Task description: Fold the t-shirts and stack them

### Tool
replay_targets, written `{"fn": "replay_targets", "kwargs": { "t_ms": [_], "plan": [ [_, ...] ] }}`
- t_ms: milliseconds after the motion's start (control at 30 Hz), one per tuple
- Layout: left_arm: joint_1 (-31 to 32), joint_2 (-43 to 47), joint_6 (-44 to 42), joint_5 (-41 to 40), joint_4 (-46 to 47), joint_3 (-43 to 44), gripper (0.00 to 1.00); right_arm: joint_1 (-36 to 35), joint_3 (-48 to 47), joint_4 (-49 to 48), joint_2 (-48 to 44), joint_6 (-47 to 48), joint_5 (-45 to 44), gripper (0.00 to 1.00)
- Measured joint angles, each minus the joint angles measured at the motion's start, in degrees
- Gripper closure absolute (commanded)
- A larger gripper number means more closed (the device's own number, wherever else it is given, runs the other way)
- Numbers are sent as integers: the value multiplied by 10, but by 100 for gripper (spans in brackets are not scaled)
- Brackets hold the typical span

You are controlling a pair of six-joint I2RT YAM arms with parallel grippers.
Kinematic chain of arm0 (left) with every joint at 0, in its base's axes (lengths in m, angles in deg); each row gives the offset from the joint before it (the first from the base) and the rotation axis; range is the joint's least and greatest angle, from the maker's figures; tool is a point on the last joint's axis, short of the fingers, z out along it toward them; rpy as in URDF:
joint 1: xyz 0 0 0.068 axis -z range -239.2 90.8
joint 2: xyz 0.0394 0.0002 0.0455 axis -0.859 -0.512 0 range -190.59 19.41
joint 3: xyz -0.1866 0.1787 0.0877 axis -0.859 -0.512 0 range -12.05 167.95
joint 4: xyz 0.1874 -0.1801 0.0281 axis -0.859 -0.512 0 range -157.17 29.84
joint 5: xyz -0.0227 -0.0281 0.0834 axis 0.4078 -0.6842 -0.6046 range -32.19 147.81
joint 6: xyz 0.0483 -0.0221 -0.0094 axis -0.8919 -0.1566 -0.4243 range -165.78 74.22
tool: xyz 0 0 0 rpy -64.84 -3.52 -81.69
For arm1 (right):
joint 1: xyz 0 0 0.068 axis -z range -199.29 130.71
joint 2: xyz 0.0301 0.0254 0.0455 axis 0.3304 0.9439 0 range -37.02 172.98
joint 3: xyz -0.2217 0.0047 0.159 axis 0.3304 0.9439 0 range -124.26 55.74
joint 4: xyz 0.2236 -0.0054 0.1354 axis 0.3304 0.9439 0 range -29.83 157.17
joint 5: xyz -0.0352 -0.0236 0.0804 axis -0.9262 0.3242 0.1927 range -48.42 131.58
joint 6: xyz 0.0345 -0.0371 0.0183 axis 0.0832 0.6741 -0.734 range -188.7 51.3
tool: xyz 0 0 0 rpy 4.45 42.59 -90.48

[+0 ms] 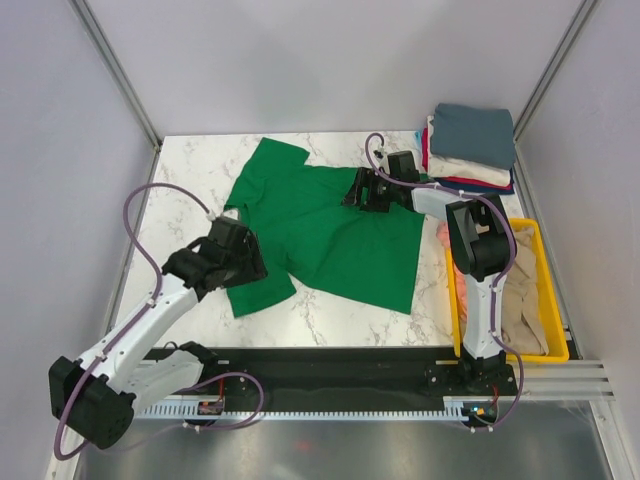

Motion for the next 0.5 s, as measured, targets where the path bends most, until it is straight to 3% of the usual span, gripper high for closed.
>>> {"fn": "replay_targets", "kwargs": {
  "t_ms": [167, 367, 500],
  "plan": [
    [9, 18, 24, -14, -31, -45, 33, 0, 0, -1, 0, 0, 2, 14],
    [9, 23, 56, -31, 19, -82, 37, 0, 0, -2, 0, -2, 2, 14],
    [5, -19, 76, -33, 55, -116, 24, -1, 4, -7, -1, -3, 0, 14]
  ]
}}
